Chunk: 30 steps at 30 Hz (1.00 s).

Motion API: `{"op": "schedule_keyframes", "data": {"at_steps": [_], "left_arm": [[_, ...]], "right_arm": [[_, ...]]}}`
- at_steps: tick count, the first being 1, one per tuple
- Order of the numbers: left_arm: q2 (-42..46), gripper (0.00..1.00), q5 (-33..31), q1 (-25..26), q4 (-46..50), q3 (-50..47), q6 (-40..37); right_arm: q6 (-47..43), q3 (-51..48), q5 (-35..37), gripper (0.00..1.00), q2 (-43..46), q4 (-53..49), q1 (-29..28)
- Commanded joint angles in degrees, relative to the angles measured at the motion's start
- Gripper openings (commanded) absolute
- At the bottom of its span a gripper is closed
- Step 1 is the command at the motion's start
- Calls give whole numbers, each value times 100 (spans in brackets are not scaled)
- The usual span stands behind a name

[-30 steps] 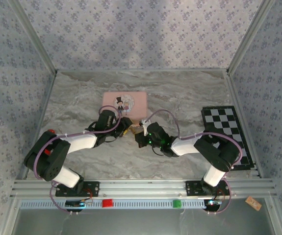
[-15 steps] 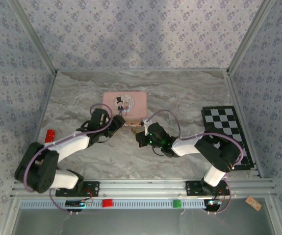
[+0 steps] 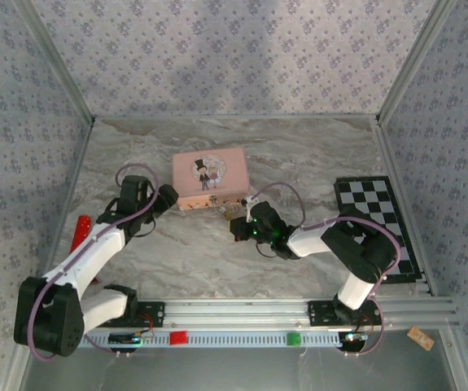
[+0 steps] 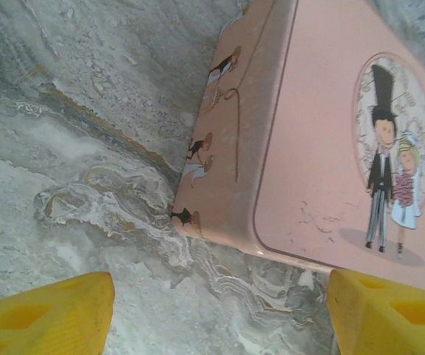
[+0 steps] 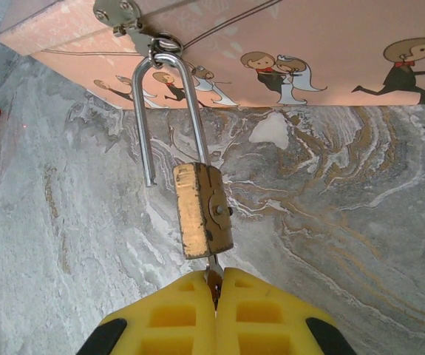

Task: Unlock the padlock with the key

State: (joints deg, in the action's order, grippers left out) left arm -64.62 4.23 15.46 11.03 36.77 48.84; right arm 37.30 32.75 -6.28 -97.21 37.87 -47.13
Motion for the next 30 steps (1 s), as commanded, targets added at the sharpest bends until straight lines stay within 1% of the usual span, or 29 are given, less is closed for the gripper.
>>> {"op": "schedule_keyframes", "data": {"at_steps": [1, 3, 5, 10, 14, 20, 26, 28, 30], "left_arm": [[-275, 75, 461, -17, -217, 368, -450], [-336, 75, 580, -17, -573, 327, -530], [-382, 76, 556, -26, -777, 304, -640], [-791, 76, 437, -111, -551, 596, -909], [-1222, 75, 391, -174, -168, 859, -754], [-1496, 74, 500, -175, -362, 846, -648], [-1609, 74, 516, -175, -416, 934, -701], [-1690, 74, 544, -175, -434, 959, -720], [-1765, 73, 568, -175, -490, 959, -711]], "right_arm": [[286, -73, 13, 0, -122, -199, 110], [196, 1, -252, 1, -173, -249, 121], [48, 132, -458, 2, -227, -402, 103], [49, 291, -449, 3, -307, -786, 132], [-21, 387, -319, 5, -299, -1098, 150], [-11, 480, -332, 18, -351, -1346, 188], [-84, 319, -455, 33, -202, -1176, 218], [-347, 157, -610, 38, -42, -963, 260], [-477, 46, -693, 40, 154, -907, 320]]}}
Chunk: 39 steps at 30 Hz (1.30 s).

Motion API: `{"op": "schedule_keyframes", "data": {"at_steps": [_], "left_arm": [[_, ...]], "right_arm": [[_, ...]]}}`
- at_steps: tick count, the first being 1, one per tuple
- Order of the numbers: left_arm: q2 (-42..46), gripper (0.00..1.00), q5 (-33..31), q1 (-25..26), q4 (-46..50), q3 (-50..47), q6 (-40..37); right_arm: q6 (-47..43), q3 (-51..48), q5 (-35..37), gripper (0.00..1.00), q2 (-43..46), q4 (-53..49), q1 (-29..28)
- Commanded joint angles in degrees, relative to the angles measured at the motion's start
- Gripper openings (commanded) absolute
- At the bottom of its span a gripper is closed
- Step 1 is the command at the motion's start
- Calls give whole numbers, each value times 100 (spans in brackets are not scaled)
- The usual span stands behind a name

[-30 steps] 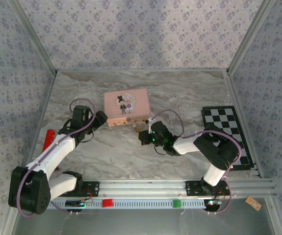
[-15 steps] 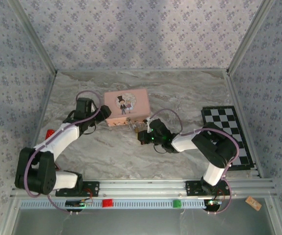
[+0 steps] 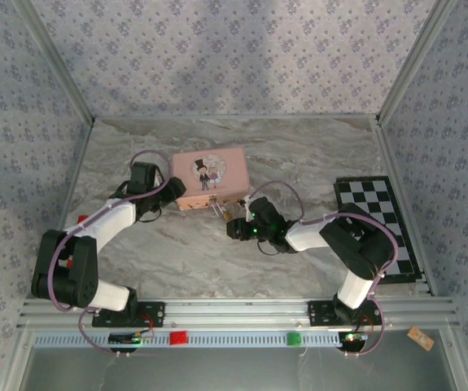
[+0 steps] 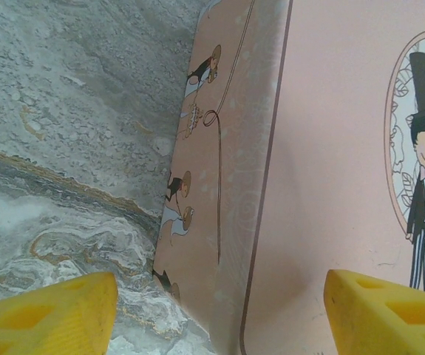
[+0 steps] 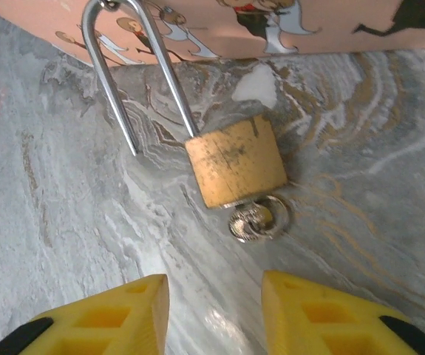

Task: Unlock the padlock with the key

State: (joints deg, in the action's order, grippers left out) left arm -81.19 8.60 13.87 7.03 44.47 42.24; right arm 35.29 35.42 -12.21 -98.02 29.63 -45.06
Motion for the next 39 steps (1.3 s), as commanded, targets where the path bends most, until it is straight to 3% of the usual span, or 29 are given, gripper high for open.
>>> {"op": "schedule_keyframes", "data": {"at_steps": [1, 11, 17, 22, 31, 39], "left_arm": [[-149, 73, 157, -16, -131, 186, -45], [-442, 70, 471, 154, -463, 144, 89], [-459, 69, 528, 453, -589, 77, 215], [-514, 68, 521, 724, -545, 158, 298], [-535, 68, 445, 1045, -628, 180, 476], [-652, 67, 445, 1223, -702, 212, 583]], "right_arm": [[-333, -281, -106, 40, 347, -88, 149], [-543, -164, -562, 41, 702, -258, 860], [-877, 464, -1054, 41, 284, -449, 1112], [-546, 747, -1841, 42, -324, 223, 1368], [-599, 890, -1873, 40, -602, 335, 1461], [-123, 507, -1846, 37, -666, 1142, 1455]]}}
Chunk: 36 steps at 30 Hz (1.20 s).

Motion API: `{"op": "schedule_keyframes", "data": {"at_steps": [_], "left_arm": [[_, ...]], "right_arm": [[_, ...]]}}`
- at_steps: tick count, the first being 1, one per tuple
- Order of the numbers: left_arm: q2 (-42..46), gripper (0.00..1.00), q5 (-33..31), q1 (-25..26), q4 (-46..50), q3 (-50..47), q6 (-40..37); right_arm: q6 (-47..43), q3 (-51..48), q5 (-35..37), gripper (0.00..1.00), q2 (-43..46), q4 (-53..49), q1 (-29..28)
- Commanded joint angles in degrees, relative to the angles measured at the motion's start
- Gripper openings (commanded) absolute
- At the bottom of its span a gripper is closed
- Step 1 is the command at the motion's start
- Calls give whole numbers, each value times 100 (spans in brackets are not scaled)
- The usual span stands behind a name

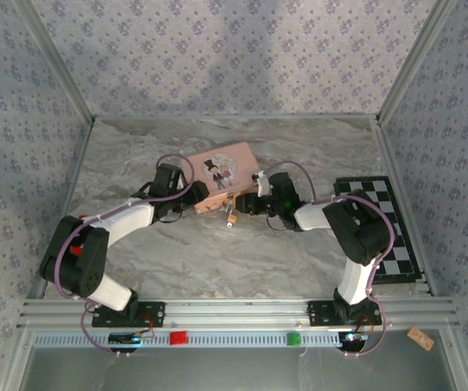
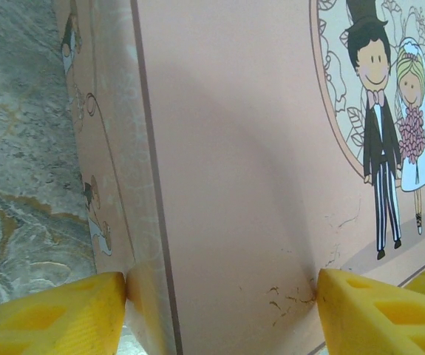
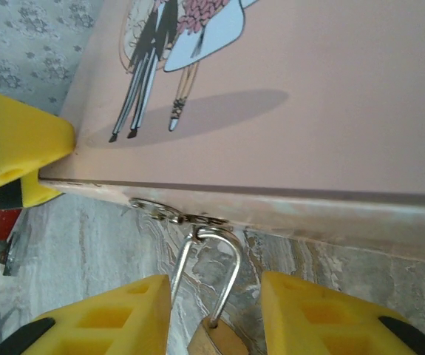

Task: Unlock the padlock with the key

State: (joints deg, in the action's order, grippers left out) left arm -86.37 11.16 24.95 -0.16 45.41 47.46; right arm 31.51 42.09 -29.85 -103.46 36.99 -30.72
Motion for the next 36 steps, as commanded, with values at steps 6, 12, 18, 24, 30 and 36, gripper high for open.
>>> {"op": "schedule_keyframes", "data": {"at_steps": [6, 12, 18, 24, 30, 36], "left_arm": [[-159, 67, 185, 151, 16, 122, 79], [-174, 67, 185, 159, 34, 152, 88], [-183, 67, 189, 159, 86, 181, 83], [-152, 67, 186, 159, 166, 188, 65], [-152, 67, 183, 159, 131, 187, 104], [-126, 67, 184, 168, 139, 179, 97]], "right_arm": [[385, -345, 204, 37, -102, 528, 33], [820, -368, 77, 37, -421, 1113, 9], [1177, -374, -69, 34, -764, 1731, -6], [1223, -315, -100, 31, -851, 1775, -40], [1125, -242, -37, 28, -821, 1521, -100], [810, -187, 329, 26, -614, 863, -214]]}}
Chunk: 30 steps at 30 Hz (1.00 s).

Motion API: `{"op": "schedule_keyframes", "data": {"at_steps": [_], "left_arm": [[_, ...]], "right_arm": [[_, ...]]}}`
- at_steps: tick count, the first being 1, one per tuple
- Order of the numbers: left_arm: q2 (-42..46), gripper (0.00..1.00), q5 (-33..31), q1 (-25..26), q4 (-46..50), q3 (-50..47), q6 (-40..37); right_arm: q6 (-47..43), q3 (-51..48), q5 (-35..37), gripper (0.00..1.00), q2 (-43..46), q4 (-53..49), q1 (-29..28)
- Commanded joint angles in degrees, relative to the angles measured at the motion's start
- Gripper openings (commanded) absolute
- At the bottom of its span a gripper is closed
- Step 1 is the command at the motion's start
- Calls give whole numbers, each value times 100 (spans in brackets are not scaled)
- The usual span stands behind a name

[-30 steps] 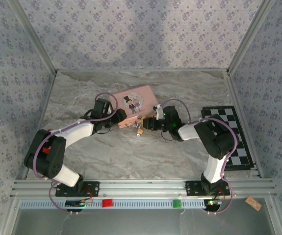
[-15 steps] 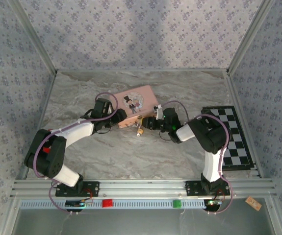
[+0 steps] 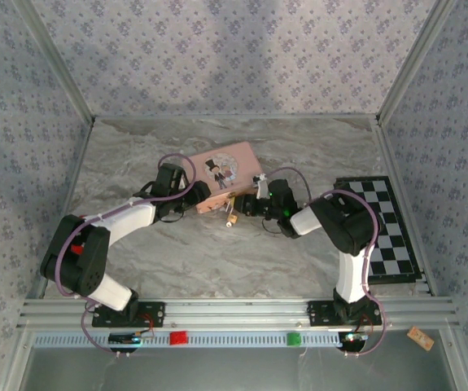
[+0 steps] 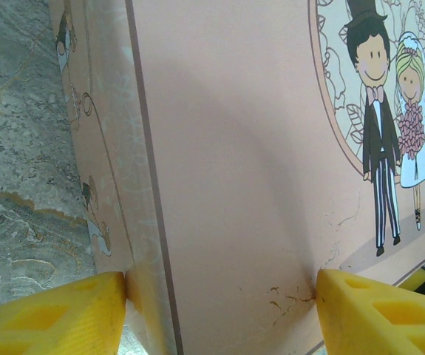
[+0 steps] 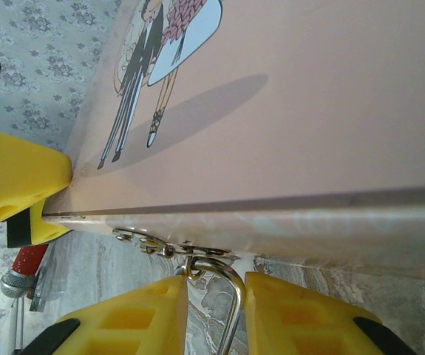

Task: Unlock the padlock with the key

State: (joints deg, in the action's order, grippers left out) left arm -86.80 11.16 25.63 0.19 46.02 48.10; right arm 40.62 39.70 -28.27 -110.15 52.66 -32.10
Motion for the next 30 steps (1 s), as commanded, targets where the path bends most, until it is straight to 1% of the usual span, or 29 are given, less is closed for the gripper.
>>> {"op": "schedule_keyframes", "data": {"at_steps": [1, 5, 15, 17, 20, 22, 26, 30], "left_arm": [[-83, 67, 185, 99, 98, 111, 41], [-87, 67, 184, 100, 87, 100, 53], [-74, 67, 150, 100, 88, 65, 55], [-74, 67, 141, 100, 70, 49, 69], [-65, 67, 119, 100, 78, 47, 77], [-58, 67, 88, 100, 57, 29, 92], [-56, 67, 76, 100, -8, -22, 142], [-65, 67, 76, 100, -1, -37, 149]], "right_arm": [[-116, 71, 182, 25, 60, -741, -94], [-91, 134, 241, 23, 3, -764, -143], [109, 32, 315, 10, 62, -569, -123], [276, -38, 387, 8, 103, -497, -92], [789, -175, 524, 3, 138, -346, -14], [1037, -273, 540, 2, 134, -49, -3], [1266, -344, 641, 0, 133, 151, -24], [1523, -475, 799, 0, 134, 467, -34]]}}
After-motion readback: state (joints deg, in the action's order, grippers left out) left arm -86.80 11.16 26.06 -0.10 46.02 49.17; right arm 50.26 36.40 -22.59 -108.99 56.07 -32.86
